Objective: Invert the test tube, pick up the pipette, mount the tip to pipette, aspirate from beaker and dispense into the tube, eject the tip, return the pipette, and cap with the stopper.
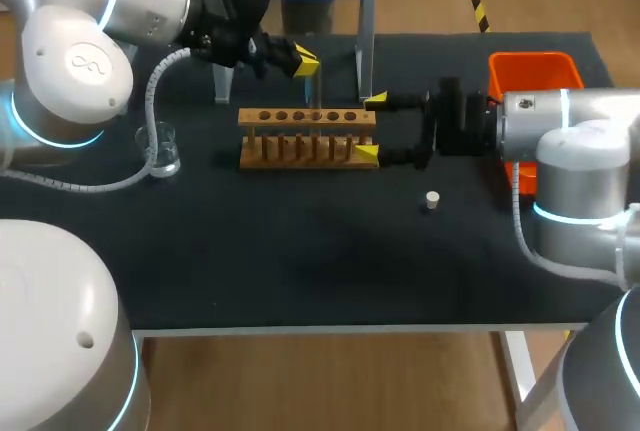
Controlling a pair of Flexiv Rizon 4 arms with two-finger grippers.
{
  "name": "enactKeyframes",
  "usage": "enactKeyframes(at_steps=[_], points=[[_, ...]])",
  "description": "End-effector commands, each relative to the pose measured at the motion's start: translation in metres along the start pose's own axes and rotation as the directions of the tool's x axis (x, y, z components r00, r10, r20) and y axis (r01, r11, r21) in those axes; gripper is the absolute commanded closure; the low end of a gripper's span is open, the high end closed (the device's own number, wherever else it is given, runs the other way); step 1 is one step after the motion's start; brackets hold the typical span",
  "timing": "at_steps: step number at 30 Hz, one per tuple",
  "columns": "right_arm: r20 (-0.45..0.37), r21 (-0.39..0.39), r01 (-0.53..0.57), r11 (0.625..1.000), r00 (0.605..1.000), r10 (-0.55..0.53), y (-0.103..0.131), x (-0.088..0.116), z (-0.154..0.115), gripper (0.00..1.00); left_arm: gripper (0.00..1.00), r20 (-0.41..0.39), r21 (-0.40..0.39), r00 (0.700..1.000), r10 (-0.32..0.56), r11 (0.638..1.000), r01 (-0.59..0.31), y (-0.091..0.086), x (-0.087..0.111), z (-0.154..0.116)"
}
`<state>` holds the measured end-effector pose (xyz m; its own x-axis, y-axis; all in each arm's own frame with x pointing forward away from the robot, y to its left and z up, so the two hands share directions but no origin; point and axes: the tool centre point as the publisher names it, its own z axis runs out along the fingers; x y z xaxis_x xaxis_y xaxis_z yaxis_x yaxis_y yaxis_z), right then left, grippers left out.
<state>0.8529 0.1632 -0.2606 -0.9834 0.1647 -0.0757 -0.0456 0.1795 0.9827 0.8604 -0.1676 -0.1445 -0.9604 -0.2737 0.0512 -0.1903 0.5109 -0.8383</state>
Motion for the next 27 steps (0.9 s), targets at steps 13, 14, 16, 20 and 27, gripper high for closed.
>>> enactKeyframes(at_steps=[13,14,16,20,27], points=[[-0.206,-0.089,-0.074,0.993,0.977,0.054,0.036,0.002,0.028,0.0,1.0,-0.003,-0.005,1.0,-0.001,1.0,0.001,-0.001,0.0,-0.001],[-0.217,-0.092,-0.085,0.992,0.974,0.063,0.039,0.002,0.031,0.0,1.0,-0.003,-0.005,1.0,-0.001,1.0,0.001,-0.001,0.0,-0.001],[-0.215,-0.089,-0.09,0.992,0.974,0.069,0.042,0.001,0.035,0.0,1.0,-0.003,-0.005,1.0,-0.001,1.0,0.001,-0.001,0.0,-0.001],[-0.224,-0.09,-0.096,0.991,0.972,0.073,0.048,0.0,0.044,0.0,1.0,-0.003,-0.005,1.0,-0.001,1.0,0.001,-0.001,0.0,-0.001],[-0.244,-0.104,-0.111,0.988,0.966,0.083,0.057,-0.004,0.052,0.0,1.0,-0.003,-0.005,1.0,-0.001,1.0,0.001,-0.001,0.0,-0.001]])
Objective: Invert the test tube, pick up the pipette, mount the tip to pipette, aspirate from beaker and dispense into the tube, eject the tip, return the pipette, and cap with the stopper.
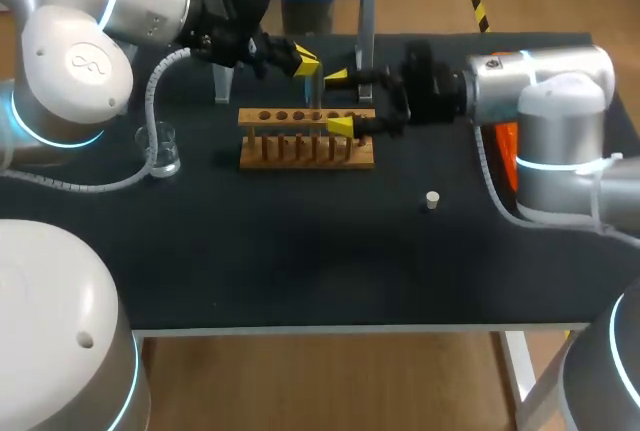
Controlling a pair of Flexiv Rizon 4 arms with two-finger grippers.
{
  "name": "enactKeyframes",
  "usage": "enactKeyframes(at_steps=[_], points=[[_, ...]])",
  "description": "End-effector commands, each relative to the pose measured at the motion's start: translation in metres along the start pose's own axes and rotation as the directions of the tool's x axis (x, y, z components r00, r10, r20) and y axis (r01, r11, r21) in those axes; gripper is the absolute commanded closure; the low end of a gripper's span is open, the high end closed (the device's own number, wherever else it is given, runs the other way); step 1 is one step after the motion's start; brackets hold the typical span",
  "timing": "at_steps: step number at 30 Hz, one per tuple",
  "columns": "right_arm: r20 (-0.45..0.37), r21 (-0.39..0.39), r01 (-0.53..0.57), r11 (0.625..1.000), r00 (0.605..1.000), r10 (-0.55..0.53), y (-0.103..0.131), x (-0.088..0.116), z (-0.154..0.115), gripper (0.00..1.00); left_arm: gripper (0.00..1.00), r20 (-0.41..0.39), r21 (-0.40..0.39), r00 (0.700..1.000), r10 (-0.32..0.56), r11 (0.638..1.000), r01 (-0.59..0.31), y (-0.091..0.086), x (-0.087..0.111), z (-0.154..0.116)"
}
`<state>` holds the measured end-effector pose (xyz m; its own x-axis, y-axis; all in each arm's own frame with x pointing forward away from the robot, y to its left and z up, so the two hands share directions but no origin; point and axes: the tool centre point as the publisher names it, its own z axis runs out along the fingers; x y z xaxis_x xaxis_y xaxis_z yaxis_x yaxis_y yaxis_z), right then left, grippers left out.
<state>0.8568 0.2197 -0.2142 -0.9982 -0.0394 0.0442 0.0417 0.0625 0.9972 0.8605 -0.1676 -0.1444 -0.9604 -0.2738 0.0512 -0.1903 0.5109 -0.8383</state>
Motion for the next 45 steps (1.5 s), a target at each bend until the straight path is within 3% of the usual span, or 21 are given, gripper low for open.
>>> enactKeyframes(at_steps=[1,23,36,45], points=[[-0.02,-0.006,-0.002,1.0,1.0,0.002,0.003,-0.007,0.005,0.0,1.0,-0.003,-0.005,1.0,-0.001,1.0,0.001,-0.001,0.0,-0.001],[-0.057,-0.06,0.03,0.998,0.998,-0.034,0.028,-0.017,0.028,0.0,1.0,-0.003,-0.005,1.0,-0.001,1.0,0.001,-0.001,0.0,-0.001],[-0.082,-0.079,0.03,0.996,0.996,-0.036,0.036,-0.013,0.038,0.0,1.0,-0.003,-0.005,1.0,-0.001,1.0,0.001,-0.001,0.0,-0.001],[-0.095,-0.079,0.022,0.997,0.995,-0.03,0.037,-0.01,0.043,0.05,1.0,-0.003,-0.005,1.0,-0.001,1.0,0.001,-0.001,0.0,-0.001]])
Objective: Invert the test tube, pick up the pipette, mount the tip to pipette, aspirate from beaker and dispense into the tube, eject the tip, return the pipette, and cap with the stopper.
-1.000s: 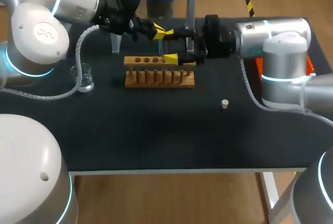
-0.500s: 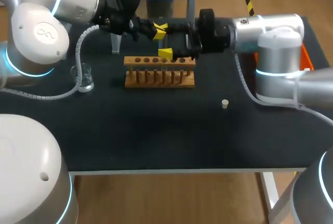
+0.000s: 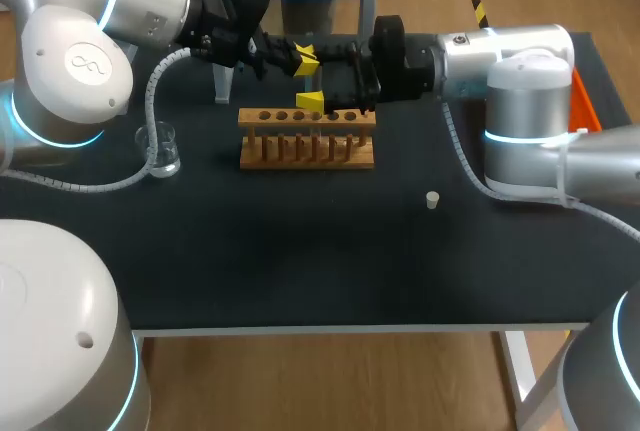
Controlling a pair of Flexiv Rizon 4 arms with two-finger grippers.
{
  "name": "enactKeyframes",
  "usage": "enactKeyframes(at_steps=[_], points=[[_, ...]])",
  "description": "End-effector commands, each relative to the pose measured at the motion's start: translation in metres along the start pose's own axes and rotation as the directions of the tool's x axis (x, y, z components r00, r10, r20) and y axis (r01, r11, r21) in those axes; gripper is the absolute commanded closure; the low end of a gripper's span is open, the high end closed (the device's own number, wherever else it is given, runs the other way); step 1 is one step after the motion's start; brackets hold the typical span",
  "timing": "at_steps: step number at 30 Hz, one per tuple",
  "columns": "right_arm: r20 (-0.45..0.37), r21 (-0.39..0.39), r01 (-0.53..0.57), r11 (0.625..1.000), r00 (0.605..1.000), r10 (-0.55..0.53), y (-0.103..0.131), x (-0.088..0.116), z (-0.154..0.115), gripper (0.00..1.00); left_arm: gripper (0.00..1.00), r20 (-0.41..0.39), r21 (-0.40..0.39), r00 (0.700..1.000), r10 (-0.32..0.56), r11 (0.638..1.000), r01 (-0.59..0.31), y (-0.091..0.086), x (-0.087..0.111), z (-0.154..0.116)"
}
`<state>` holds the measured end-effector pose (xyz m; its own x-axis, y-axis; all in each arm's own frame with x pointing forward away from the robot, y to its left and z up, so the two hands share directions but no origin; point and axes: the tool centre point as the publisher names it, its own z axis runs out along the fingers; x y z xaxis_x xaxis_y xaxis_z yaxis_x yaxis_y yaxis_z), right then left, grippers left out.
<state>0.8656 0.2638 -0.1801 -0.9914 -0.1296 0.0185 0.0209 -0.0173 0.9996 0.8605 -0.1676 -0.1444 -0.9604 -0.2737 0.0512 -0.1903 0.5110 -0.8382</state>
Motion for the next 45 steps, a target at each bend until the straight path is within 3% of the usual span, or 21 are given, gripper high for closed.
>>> enactKeyframes(at_steps=[1,4,8,9,18,19,21,33,34,35,45], points=[[-0.006,-0.002,-0.002,1.0,1.0,0.002,0.0,-0.001,0.002,0.08,1.0,-0.003,-0.005,1.0,-0.001,1.0,0.001,-0.001,0.0,-0.001],[-0.01,-0.006,-0.006,1.0,1.0,0.005,0.0,0.0,0.002,0.17,1.0,-0.003,-0.005,1.0,-0.001,1.0,0.001,-0.001,0.0,-0.001],[-0.012,-0.01,-0.007,1.0,1.0,0.007,0.001,0.002,0.003,0.54,1.0,-0.003,-0.005,1.0,-0.001,1.0,0.001,-0.001,0.0,-0.001],[-0.013,-0.011,-0.007,1.0,1.0,0.007,0.001,0.003,0.003,0.59,1.0,-0.003,-0.005,1.0,-0.001,1.0,0.001,-0.001,0.0,-0.001],[-0.018,-0.011,-0.003,1.0,1.0,0.003,0.002,0.006,0.005,0.79,1.0,-0.003,-0.005,1.0,-0.001,1.0,0.001,-0.001,0.0,-0.001],[-0.019,-0.011,-0.002,1.0,1.0,0.002,0.003,0.006,0.005,0.9,1.0,-0.003,-0.005,1.0,-0.001,1.0,0.001,-0.001,0.0,-0.001],[-0.021,-0.01,0.0,1.0,1.0,0.0,0.003,0.007,0.005,1.0,1.0,-0.003,-0.005,1.0,-0.001,1.0,0.001,-0.001,0.0,-0.001],[-0.02,-0.002,0.007,1.0,1.0,-0.007,0.003,0.011,0.002,1.0,1.0,-0.003,-0.005,1.0,-0.001,1.0,0.001,-0.001,0.0,-0.001],[-0.02,-0.001,0.007,1.0,1.0,-0.008,0.003,0.011,0.001,1.0,0.65,-0.003,-0.005,1.0,-0.001,1.0,0.001,-0.001,0.0,-0.001],[-0.019,0.0,0.008,1.0,1.0,-0.008,0.002,0.012,0.0,1.0,0.0,-0.003,-0.005,1.0,-0.001,1.0,0.001,-0.001,0.0,-0.001],[0.0,0.014,0.0,1.0,1.0,0.0,-0.008,0.022,-0.03,1.0,0.0,-0.003,-0.005,1.0,-0.001,1.0,0.001,-0.001,0.0,-0.001]])
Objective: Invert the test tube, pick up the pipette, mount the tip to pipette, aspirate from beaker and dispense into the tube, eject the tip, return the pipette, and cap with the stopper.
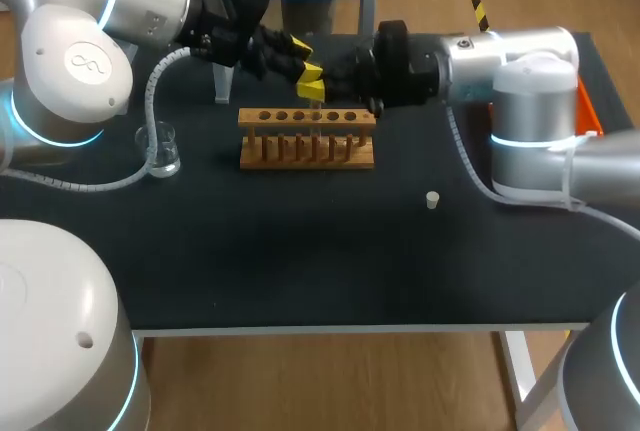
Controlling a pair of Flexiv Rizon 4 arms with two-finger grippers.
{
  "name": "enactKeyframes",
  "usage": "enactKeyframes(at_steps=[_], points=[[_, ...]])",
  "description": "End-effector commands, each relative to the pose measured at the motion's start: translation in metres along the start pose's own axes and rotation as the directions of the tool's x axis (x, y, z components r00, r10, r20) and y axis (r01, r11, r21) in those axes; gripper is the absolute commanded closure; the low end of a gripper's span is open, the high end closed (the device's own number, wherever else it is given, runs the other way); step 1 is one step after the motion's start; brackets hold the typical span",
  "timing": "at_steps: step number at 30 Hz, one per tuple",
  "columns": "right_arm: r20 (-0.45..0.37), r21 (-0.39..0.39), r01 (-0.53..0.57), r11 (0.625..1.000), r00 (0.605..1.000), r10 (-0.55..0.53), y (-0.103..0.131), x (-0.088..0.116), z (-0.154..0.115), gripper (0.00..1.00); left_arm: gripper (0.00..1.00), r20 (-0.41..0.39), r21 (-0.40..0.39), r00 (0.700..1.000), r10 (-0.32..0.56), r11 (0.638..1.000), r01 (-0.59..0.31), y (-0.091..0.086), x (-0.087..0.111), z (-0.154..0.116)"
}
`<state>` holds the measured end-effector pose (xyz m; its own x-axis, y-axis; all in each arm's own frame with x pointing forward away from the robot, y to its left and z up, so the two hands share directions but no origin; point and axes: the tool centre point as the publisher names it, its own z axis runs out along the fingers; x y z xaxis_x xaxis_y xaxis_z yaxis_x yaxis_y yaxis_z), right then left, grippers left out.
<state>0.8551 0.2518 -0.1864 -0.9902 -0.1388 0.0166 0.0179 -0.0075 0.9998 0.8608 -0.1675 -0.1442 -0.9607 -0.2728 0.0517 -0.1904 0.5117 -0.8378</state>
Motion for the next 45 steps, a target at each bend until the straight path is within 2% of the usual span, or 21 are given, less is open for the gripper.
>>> enactKeyframes(at_steps=[1,22,36,45], points=[[0.013,0.006,-0.003,1.0,1.0,0.003,-0.004,0.012,-0.024,1.0,0.0,-0.002,-0.004,1.0,-0.002,1.0,0.002,-0.001,0.0,-0.001],[0.087,0.011,-0.025,1.0,0.996,0.024,-0.034,0.056,-0.146,1.0,0.0,-0.002,-0.004,1.0,-0.002,1.0,0.002,-0.001,0.0,-0.001],[0.107,0.03,-0.005,1.0,0.994,0.002,-0.05,0.083,-0.194,1.0,0.0,-0.002,-0.004,1.0,-0.002,1.0,0.002,-0.001,0.0,-0.001],[0.116,0.011,-0.015,1.0,0.993,0.014,-0.058,0.092,-0.207,1.0,0.0,-0.002,-0.004,1.0,-0.002,1.0,0.002,-0.001,0.0,-0.001]])
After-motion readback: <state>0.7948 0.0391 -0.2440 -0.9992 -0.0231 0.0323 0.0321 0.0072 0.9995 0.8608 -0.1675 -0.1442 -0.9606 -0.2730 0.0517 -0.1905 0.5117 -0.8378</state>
